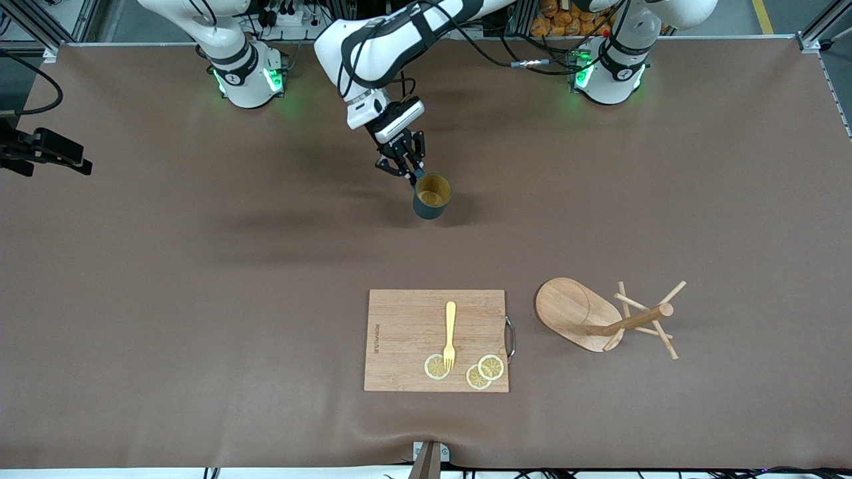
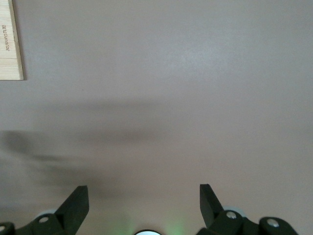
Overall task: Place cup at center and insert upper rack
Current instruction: 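Lift the mug with the left gripper and carry it toward the wooden stand, then slide the mug onto a peg of the wooden mug tree with the left gripper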
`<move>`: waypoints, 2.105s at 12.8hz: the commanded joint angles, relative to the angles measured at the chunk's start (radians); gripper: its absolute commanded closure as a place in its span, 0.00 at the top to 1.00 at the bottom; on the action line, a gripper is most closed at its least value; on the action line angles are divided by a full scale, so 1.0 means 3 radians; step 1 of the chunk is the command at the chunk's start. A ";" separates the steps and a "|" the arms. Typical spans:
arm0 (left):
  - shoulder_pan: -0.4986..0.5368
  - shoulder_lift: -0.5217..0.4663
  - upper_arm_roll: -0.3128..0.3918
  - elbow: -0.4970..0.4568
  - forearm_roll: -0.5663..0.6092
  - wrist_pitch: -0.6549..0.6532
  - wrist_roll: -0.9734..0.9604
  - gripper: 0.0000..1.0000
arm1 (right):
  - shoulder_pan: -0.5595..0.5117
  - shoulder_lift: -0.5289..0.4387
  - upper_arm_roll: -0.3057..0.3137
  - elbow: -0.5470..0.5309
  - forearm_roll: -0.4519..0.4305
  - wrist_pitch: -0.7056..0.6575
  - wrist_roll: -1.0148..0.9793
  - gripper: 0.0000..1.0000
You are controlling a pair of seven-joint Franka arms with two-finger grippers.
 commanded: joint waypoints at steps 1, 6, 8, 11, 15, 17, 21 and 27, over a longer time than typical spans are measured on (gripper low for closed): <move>0.0177 -0.0303 -0.0017 -0.0058 -0.0258 0.0148 0.0038 0.00 | -0.0006 -0.0032 0.0013 0.0011 0.0042 -0.0046 0.0050 1.00; 0.0565 -0.0697 -0.0017 -0.0058 -0.0841 0.0343 0.0262 0.00 | -0.0006 -0.0032 0.0013 0.0011 0.0042 -0.0082 0.0050 1.00; 0.0713 -0.0800 -0.0017 -0.0058 -0.1056 0.0424 0.0304 0.00 | -0.0006 -0.0032 0.0013 0.0011 0.0042 -0.0077 0.0050 1.00; 0.1060 -0.1009 -0.0017 -0.0058 -0.1556 0.0598 0.0492 0.00 | -0.0006 -0.0032 0.0013 0.0011 0.0042 -0.0077 0.0050 1.00; 0.1562 -0.1229 -0.0017 -0.0063 -0.2277 0.0793 0.0799 0.00 | -0.0017 -0.0032 0.0013 0.0011 0.0042 -0.0077 0.0045 1.00; 0.1873 -0.1291 -0.0017 -0.0063 -0.2747 0.0849 0.1018 0.00 | 0.0004 -0.0037 0.0013 0.0011 0.0042 -0.0077 0.0055 1.00; 0.2456 -0.1337 -0.0017 -0.0063 -0.3590 0.0844 0.1738 0.00 | 0.0014 -0.0042 0.0013 0.0011 0.0042 -0.0077 0.0050 1.00; 0.3142 -0.1302 -0.0007 -0.0083 -0.4424 0.0798 0.2531 0.00 | 0.0014 -0.0042 0.0013 0.0006 0.0042 -0.0077 0.0050 1.00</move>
